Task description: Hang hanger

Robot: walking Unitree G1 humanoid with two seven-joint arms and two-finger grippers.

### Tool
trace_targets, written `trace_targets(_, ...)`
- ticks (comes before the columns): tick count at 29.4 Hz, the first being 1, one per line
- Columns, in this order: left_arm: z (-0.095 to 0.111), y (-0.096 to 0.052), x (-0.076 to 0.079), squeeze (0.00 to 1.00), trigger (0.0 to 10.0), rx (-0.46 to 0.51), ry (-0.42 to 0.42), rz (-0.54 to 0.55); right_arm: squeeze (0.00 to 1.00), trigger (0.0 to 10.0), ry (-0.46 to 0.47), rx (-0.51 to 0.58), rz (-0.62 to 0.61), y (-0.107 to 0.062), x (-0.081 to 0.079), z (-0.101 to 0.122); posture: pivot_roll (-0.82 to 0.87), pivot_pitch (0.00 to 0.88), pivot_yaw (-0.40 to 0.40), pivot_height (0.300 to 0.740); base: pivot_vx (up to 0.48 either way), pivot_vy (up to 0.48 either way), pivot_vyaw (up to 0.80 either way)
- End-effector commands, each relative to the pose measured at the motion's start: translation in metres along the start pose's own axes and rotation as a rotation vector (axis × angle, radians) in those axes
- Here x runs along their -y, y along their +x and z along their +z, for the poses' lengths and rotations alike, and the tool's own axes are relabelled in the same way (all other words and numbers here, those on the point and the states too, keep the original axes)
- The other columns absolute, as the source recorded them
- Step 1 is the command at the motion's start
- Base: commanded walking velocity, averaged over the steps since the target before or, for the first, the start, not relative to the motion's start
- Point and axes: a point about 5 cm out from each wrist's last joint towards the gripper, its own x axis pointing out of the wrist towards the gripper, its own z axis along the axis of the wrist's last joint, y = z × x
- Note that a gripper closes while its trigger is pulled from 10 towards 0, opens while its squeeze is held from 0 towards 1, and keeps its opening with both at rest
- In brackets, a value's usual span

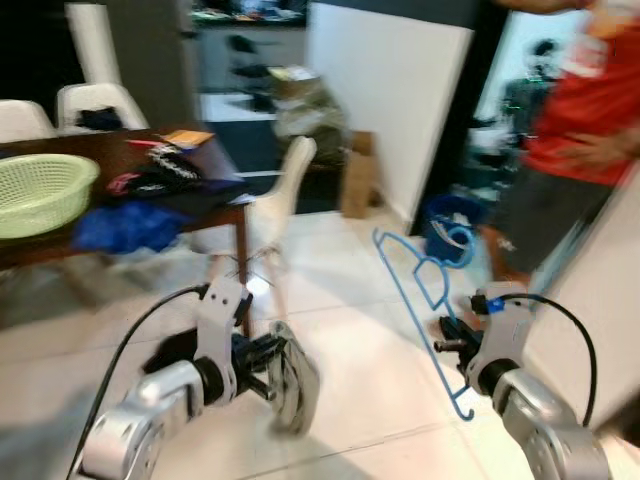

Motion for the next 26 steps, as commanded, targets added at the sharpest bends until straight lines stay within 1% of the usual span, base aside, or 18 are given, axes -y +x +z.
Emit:
trace_targets(1, 0.0, -0.003, -0.002, 0.0, 10.0, 0.038, -0.077, 0.053, 0.0, 10.0, 0.021, 0.004, 0.038, -0.004, -0.009, 0.002, -0.04, 0.0, -0.058, 0.74, 0.0, 0.0, -0.8)
trace_targets(3, 0.0, -0.003, -0.002, 0.0, 10.0, 0.038, -0.077, 0.053, 0.0, 10.0, 0.021, 0.004, 0.038, -0.004, -0.009, 0.002, -0.04, 0.0, -0.058, 0.74, 0.0, 0.0, -0.8)
trace_targets(4, -0.007, -0.011, 0.001, 0.0, 10.0, 0.065, -0.191, 0.076, 0.0, 10.0, 0.046, -0.004, 0.081, -0.015, -0.019, -0.004, -0.04, 0.0, -0.064, 0.74, 0.0, 0.0, -0.8)
trace_targets(5, -0.007, -0.011, 0.001, 0.0, 10.0, 0.065, -0.191, 0.076, 0.0, 10.0, 0.046, -0.004, 0.081, -0.015, -0.019, -0.004, -0.04, 0.0, -0.064, 0.74, 0.0, 0.0, -0.8)
trace_targets(6, -0.015, -0.019, 0.009, 0.0, 10.0, 0.087, -0.285, 0.056, 0.0, 10.0, 0.083, -0.006, 0.117, -0.026, -0.028, -0.008, -0.04, 0.0, -0.069, 0.74, 0.0, 0.0, -0.8)
trace_targets(7, -0.022, -0.026, 0.02, 0.0, 10.0, 0.105, -0.333, 0.031, 0.0, 10.0, 0.14, -0.004, 0.146, -0.036, -0.036, -0.011, -0.05, 0.0, -0.074, 0.74, 0.0, 0.0, -0.8)
trace_targets(8, -0.022, -0.026, 0.02, 0.0, 10.0, 0.105, -0.333, 0.031, 0.0, 10.0, 0.14, -0.004, 0.146, -0.036, -0.036, -0.011, -0.05, 0.0, -0.074, 0.74, 0.0, 0.0, -0.8)
trace_targets(9, -0.025, -0.03, 0.031, 0.0, 10.0, 0.122, -0.351, 0.007, 0.0, 10.0, 0.206, -0.005, 0.169, -0.044, -0.042, -0.014, -0.05, 0.0, -0.082, 0.74, 0.0, 0.0, -0.8)
trace_targets(10, -0.025, -0.033, 0.036, 0.0, 10.0, 0.153, -0.346, 0.019, 0.0, 10.0, 0.247, 0.003, 0.175, -0.05, -0.047, -0.015, -0.05, 0.0, -0.087, 0.74, 0.0, 0.0, -0.8)
trace_targets(12, -0.025, -0.033, 0.036, 0.0, 10.0, 0.153, -0.346, 0.019, 0.0, 10.0, 0.247, 0.003, 0.175, -0.05, -0.047, -0.015, -0.05, 0.0, -0.087, 0.74, 0.0, 0.0, -0.8)
trace_targets(13, -0.024, -0.034, 0.038, 0.0, 10.0, 0.186, -0.341, 0.037, 0.0, 10.0, 0.273, 0.01, 0.165, -0.053, -0.048, -0.016, -0.04, 0.0, -0.085, 0.74, 0.0, 0.0, -0.8)
trace_targets(14, -0.024, -0.034, 0.038, 0.0, 10.0, 0.186, -0.341, 0.037, 0.0, 10.0, 0.273, 0.01, 0.165, -0.053, -0.048, -0.016, -0.04, 0.0, -0.085, 0.74, 0.0, 0.0, -0.8)
trace_targets(15, -0.018, -0.034, 0.035, 0.0, 10.0, 0.247, -0.355, 0.065, 0.0, 10.0, 0.343, 0.033, 0.156, -0.052, -0.047, -0.015, -0.04, 0.0, -0.081, 0.74, 0.0, 0.0, -0.8)
trace_targets(16, -0.018, -0.034, 0.035, 0.0, 10.0, 0.247, -0.355, 0.065, 0.0, 10.0, 0.343, 0.033, 0.156, -0.052, -0.047, -0.015, -0.04, 0.0, -0.081, 0.74, 0.0, 0.0, -0.8)
trace_targets(18, -0.011, -0.029, 0.029, 0.0, 10.0, 0.306, -0.363, 0.09, 0.0, 10.0, 0.438, 0.071, 0.174, -0.042, -0.045, -0.01, -0.04, 0.0, -0.08, 0.74, 0.0, 0.0, -0.8)
trace_targets(20, -0.008, -0.026, 0.03, 0.0, 10.0, 0.316, -0.356, 0.09, 0.0, 10.0, 0.453, 0.077, 0.194, -0.041, -0.047, -0.008, -0.03, 0.0, -0.075, 0.74, 0.0, 0.0, -0.8)
trace_targets(22, -0.005, -0.022, 0.034, 0.0, 10.0, 0.307, -0.338, 0.063, 0.0, 10.0, 0.451, 0.071, 0.238, -0.04, -0.051, -0.006, -0.05, 0.003, -0.062, 0.74, 0.0, 0.0, -0.8)
trace_targets(26, -0.004, -0.025, 0.035, 0.0, 10.0, 0.317, -0.399, 0.028, 0.0, 10.0, 0.471, 0.064, 0.267, -0.045, -0.054, -0.003, -0.05, 0.011, -0.056, 0.74, 0.0, 0.0, -0.8)
